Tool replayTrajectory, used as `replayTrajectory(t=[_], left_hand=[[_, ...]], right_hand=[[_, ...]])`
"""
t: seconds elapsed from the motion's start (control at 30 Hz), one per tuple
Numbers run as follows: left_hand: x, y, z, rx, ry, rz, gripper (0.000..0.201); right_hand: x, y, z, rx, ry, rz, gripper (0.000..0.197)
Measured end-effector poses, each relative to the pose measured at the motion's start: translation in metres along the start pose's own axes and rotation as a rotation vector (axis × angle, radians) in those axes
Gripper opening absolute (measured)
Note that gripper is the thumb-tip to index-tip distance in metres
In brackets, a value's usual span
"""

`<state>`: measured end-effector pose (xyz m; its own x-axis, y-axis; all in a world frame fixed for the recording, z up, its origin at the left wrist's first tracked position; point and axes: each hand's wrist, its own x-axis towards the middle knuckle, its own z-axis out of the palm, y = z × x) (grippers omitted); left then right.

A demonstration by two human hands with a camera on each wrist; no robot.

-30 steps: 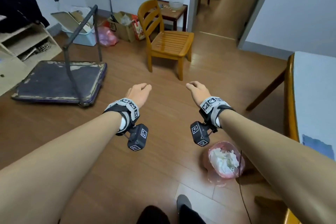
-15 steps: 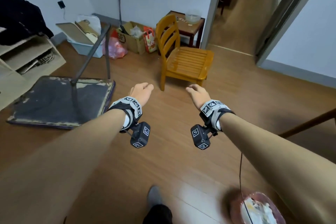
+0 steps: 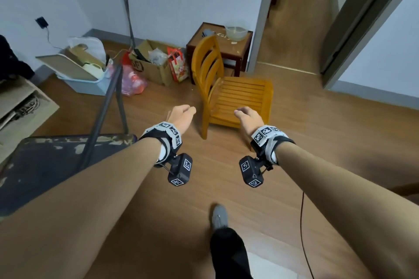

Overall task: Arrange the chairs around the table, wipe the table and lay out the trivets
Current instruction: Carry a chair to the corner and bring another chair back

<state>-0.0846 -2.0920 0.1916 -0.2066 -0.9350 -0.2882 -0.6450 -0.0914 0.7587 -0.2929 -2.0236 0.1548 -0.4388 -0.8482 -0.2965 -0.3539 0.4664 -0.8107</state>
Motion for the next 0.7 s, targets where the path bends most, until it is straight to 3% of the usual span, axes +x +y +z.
replayTrajectory(t=[0.13,0.2,0.3,0.53,0.7], left_hand=[[0.105,0.011,-0.017,0.055,-0.028,-0.069,0.034],[0.149,0.020,-0.026,0.101,-0.052,-0.086,0.046],[0.216,0.034,-0.040,0.145,-0.073,-0.091,0.048],[0.397,0.063,-0.070,0.207,-0.176,-0.033,0.052],[0.530,0.079,-0.078,0.274,-0.269,0.041,0.051]], right_hand=[[0.112,-0.028,0.027,0.009,-0.022,0.058,0.041],[0.154,-0.042,0.041,0.020,-0.050,0.099,0.042],[0.215,-0.065,0.055,0.018,-0.060,0.133,0.044],[0.362,-0.117,0.079,0.023,-0.021,0.159,0.043],[0.459,-0.137,0.104,0.093,0.050,0.257,0.043]])
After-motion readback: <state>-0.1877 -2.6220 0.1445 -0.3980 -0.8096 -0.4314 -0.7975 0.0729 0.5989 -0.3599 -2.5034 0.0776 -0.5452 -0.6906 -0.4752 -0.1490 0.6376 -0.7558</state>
